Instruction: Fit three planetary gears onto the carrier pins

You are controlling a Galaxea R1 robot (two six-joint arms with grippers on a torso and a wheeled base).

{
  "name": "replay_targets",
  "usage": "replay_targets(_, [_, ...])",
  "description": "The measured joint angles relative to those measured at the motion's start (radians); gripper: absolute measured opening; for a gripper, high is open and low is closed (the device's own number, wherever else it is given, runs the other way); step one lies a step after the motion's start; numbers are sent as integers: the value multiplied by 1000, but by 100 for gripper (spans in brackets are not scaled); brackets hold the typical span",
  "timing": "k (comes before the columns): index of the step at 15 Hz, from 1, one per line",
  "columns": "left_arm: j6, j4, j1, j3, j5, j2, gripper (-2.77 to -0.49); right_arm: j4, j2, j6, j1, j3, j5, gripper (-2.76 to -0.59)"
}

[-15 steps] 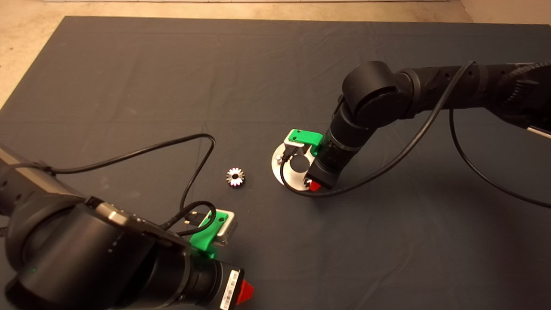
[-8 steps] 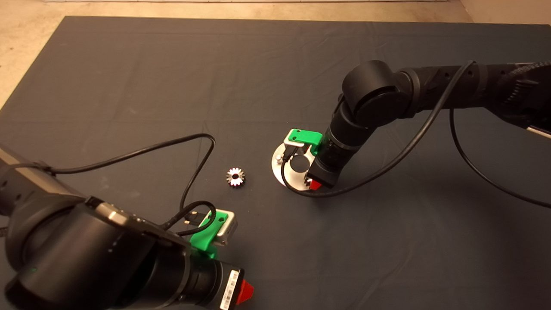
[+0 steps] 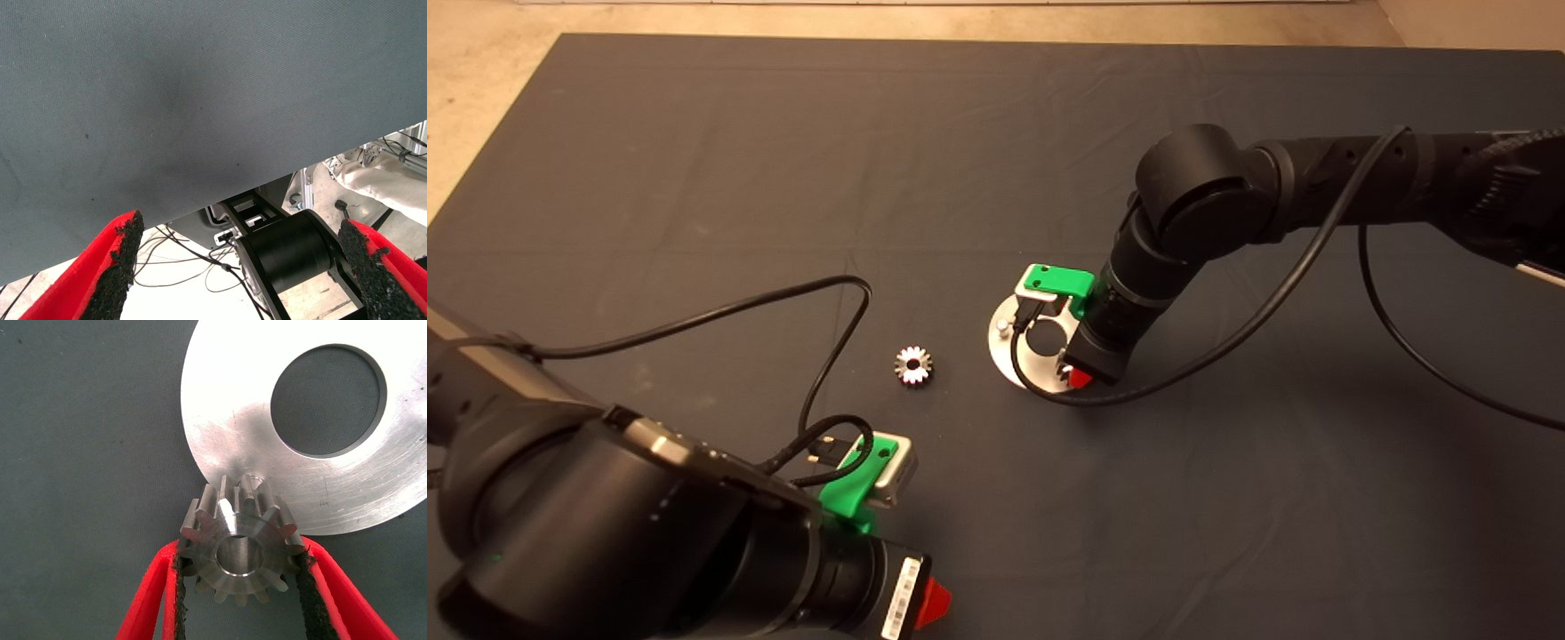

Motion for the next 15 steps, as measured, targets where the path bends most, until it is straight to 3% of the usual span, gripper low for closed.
replay_targets(2, [0,0,0,0,0,0,-119,-8,0,0,-15,-2,-1,-247])
replay_targets(15, [0,0,0,0,-2,0,-119,-10,9,-15,-13,-35,5,-247])
